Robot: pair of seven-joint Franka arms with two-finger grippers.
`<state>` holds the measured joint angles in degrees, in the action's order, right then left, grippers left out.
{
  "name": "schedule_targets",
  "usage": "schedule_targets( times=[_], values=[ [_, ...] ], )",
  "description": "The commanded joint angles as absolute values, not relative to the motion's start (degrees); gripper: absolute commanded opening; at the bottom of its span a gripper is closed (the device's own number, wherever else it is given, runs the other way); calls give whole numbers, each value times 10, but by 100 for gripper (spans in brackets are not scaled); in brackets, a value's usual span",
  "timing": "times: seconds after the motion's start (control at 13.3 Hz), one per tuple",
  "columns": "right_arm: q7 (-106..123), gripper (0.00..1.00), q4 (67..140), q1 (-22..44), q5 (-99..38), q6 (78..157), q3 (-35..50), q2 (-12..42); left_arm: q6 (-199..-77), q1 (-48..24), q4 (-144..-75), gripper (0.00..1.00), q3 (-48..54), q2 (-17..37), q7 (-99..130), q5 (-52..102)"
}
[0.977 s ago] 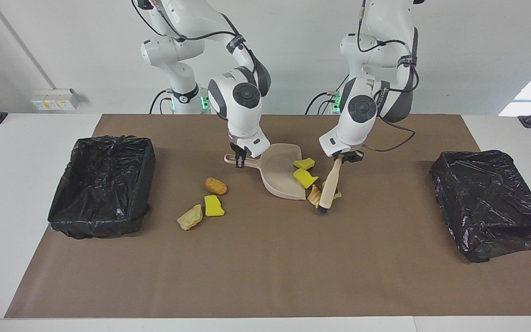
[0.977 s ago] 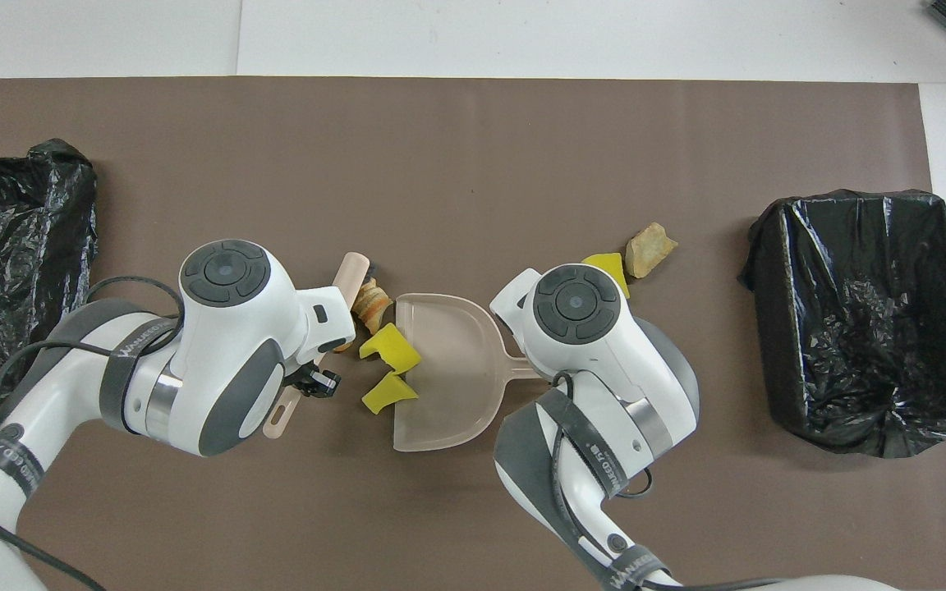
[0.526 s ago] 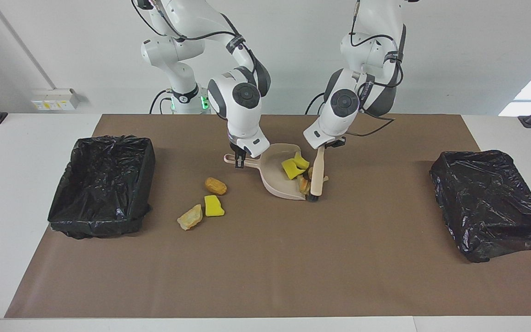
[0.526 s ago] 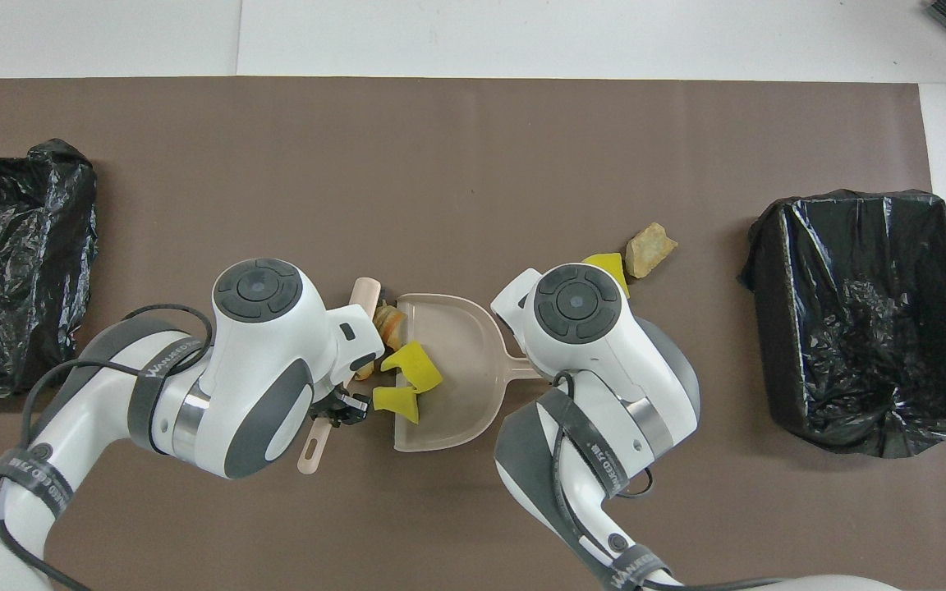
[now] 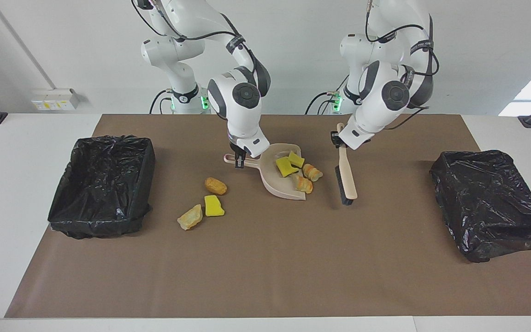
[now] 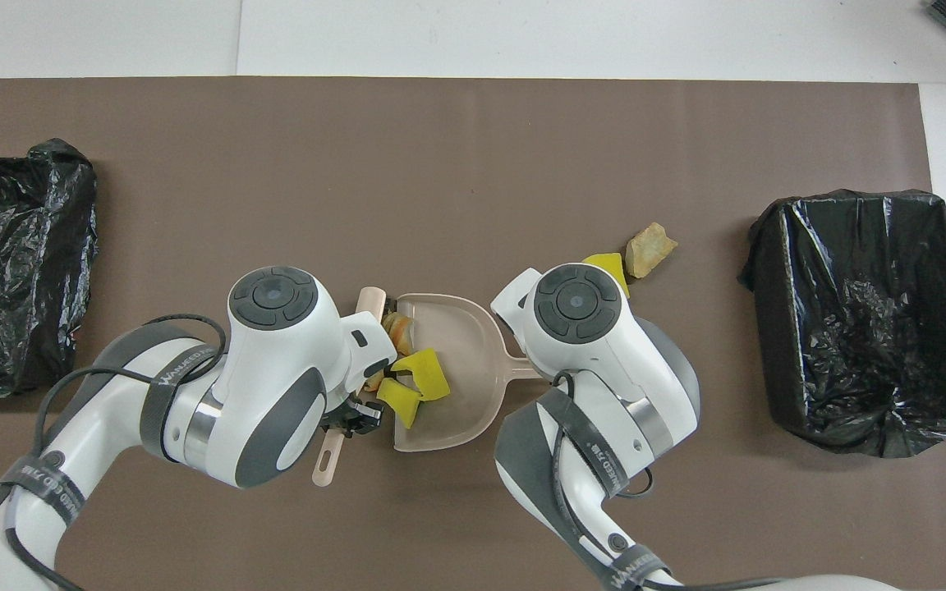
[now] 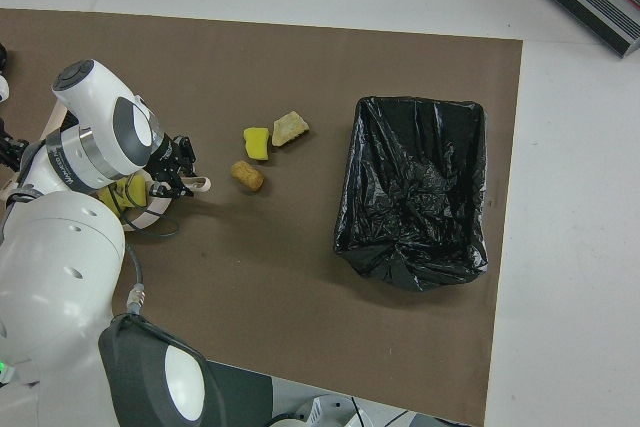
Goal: Sweep and dump trash in bin
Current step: 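Brush the remaining pieces into the dustpan with the left gripper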
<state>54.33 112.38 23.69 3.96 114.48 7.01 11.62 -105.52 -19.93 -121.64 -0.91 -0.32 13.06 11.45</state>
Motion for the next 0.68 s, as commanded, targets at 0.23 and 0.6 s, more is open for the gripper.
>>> schedule_targets(
  times=[0.23,0.6],
  values=[
    [539,0,1128,233,53,1133,72,109,-1101,-252,-1320,0,1,-49,180,130],
    [532,0,1125,233,53,1139,72,112,-1137,-345,-1330,0,1,-44,249,189]
  ],
)
